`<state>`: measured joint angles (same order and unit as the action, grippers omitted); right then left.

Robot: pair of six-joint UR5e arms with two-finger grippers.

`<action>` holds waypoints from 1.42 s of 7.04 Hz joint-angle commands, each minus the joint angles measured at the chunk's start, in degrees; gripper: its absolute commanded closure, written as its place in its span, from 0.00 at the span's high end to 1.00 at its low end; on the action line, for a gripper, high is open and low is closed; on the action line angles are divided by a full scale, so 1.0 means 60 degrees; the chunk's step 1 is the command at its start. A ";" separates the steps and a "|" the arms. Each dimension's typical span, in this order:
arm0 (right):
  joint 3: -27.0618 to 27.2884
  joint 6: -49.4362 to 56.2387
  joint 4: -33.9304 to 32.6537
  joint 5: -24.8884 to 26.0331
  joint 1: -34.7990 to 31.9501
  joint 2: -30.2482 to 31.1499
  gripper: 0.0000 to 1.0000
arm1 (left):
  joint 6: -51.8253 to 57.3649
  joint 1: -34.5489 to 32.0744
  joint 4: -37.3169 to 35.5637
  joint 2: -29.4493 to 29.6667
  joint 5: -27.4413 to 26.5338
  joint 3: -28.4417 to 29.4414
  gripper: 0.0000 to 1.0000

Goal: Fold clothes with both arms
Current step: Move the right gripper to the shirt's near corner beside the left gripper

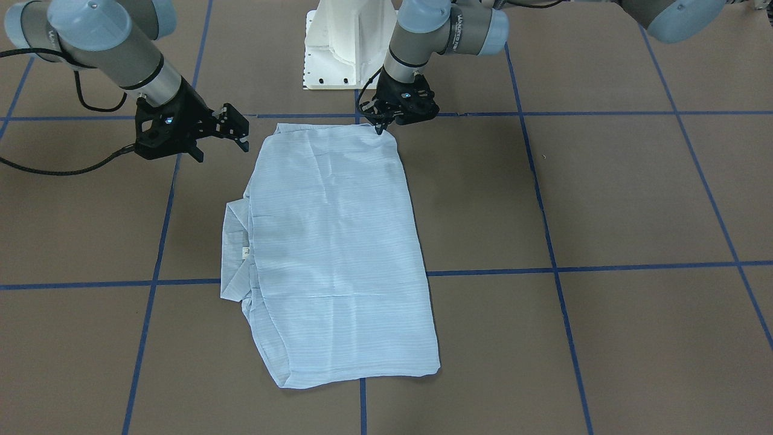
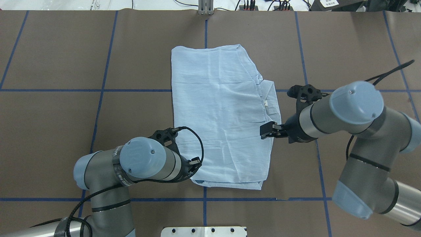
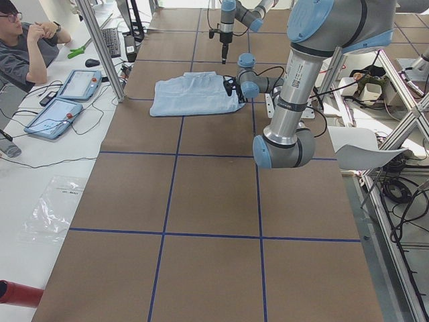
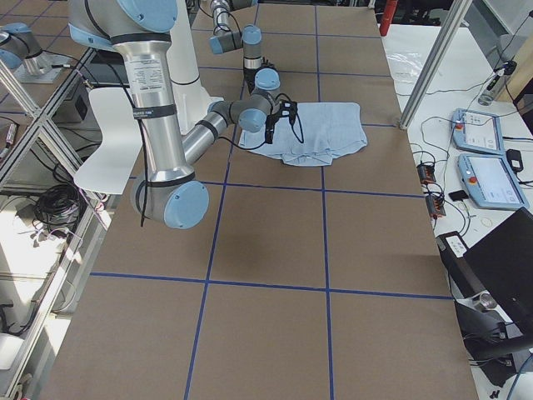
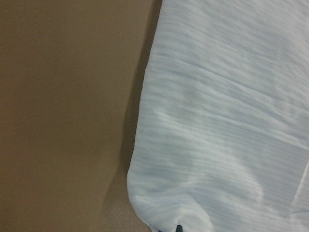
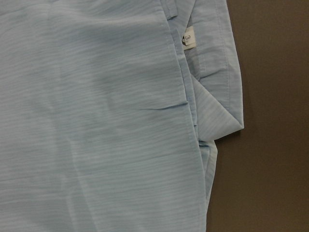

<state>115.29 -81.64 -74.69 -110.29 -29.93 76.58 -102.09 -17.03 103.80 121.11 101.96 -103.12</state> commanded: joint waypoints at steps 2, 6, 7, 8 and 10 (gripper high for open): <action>-0.0083 -0.2850 -0.2746 0.0906 0.1207 -0.1711 1.00 | 0.0023 -0.0032 0.0000 0.0001 0.0013 -0.0010 0.00; -0.0712 -0.4617 -0.2903 0.0978 0.1617 -0.1894 1.00 | 0.0038 -0.0061 0.0000 -0.0014 -0.0002 -0.0010 0.00; -0.0873 -0.4617 -0.2903 0.1008 0.1750 -0.1879 1.00 | 0.0038 -0.0047 0.0000 -0.0014 -0.0031 -0.0010 0.00; -0.0875 -0.4631 -0.2932 0.0994 0.1867 -0.1850 1.00 | 0.0038 -0.0047 0.0000 -0.0014 -0.0031 -0.0010 0.00; -0.1035 -0.4617 -0.2947 0.1008 0.2174 -0.1806 1.00 | 0.0038 -0.0047 0.0015 -0.0014 -0.0031 -0.0010 0.00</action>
<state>109.63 -109.34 -92.28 -104.27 -17.98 65.59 -101.86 -17.32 103.86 121.03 101.79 -103.18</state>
